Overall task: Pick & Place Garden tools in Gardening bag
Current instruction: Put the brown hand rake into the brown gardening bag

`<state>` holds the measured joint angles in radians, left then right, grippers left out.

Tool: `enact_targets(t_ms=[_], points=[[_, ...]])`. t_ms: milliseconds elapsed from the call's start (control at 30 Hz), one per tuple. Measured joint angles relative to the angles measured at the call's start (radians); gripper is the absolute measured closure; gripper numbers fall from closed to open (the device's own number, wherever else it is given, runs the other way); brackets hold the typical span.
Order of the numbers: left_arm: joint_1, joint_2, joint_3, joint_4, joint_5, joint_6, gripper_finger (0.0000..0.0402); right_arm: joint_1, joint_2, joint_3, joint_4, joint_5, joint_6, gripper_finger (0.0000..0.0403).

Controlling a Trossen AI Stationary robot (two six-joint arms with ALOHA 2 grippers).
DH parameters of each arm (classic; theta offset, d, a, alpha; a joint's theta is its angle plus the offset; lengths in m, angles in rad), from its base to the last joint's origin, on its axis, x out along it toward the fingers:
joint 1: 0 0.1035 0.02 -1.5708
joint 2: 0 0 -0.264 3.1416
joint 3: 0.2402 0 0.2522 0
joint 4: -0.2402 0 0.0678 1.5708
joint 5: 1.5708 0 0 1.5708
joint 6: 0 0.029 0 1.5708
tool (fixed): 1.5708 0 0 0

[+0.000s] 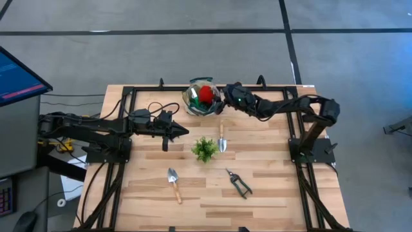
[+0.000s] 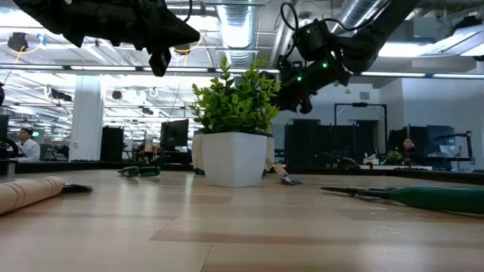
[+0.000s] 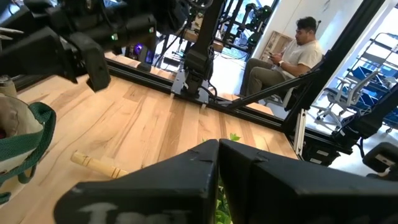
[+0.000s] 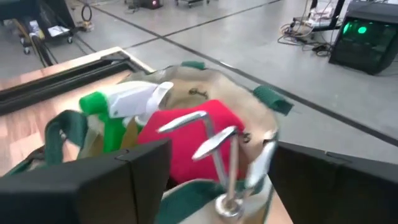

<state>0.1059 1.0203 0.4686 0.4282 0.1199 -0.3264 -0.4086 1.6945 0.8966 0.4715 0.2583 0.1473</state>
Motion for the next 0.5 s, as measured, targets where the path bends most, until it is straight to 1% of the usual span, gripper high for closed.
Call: enact_targets(t_ms=[367,500], points=[[0.000,0.000,0.000,0.000,0.000,0.000,0.0400,-0.022,-0.007,-0.001,-0.021,-0.026,0.001,0.0193],[0.000,0.000,0.000,0.000,0.000,0.000,0.0400,-0.026,-0.007,-0.001,-0.045,-0.024,0.000,0.0225]])
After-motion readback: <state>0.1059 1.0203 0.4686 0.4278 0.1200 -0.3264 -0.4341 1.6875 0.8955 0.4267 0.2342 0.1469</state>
